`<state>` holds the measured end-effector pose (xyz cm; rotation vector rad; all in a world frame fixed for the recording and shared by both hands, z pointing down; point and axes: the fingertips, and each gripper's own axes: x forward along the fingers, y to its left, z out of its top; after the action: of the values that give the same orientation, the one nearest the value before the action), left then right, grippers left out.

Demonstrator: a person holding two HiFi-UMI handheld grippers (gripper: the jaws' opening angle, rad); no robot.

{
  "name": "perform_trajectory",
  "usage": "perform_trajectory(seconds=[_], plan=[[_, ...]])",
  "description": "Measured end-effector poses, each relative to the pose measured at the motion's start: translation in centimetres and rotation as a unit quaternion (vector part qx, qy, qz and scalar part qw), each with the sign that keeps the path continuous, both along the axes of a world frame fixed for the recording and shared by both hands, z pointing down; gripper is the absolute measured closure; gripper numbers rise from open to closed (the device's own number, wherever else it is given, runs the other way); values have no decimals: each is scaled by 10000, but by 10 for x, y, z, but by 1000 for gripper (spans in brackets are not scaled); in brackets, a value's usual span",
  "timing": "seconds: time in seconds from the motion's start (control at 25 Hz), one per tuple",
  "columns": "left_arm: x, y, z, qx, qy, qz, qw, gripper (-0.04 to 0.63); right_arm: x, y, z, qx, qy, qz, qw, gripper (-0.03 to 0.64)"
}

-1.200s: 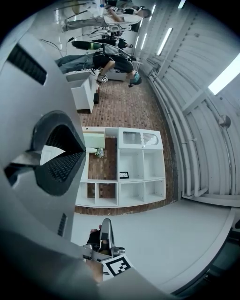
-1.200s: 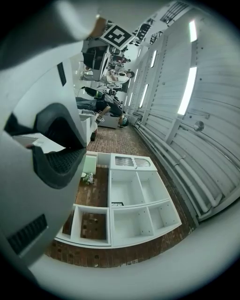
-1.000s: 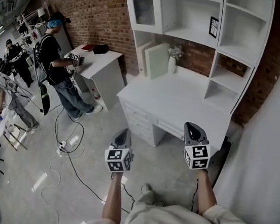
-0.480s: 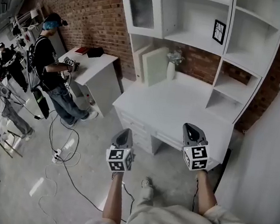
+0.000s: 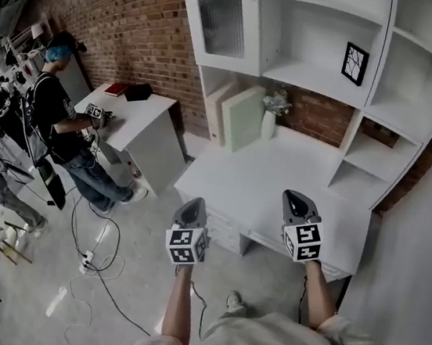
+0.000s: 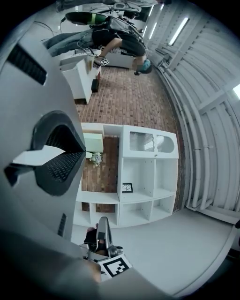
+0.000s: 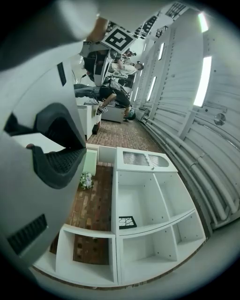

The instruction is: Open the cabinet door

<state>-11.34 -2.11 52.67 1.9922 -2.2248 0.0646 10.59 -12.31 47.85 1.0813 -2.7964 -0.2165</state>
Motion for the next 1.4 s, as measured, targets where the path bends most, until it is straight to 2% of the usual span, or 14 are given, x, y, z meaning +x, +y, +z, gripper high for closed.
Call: perform_trajectory(seconds=[0.28,0.56,1.12,1.4], plan=[[-54,-64,-12,156,-41,214,9996,569,-54,-52,-7,50,17,143,9999,603],[-83,-116,-12,207,-41,443,9988,569,-86,-93,1,26,69,295,9995,603],[-102,-192,-1,124,-75,707,9974,569,-116,-151,16,-61,123,332,9994,603],[-114,-244,-6,121,-86,701,9974,569,-138,-203,15,-89,108,224,9997,603]])
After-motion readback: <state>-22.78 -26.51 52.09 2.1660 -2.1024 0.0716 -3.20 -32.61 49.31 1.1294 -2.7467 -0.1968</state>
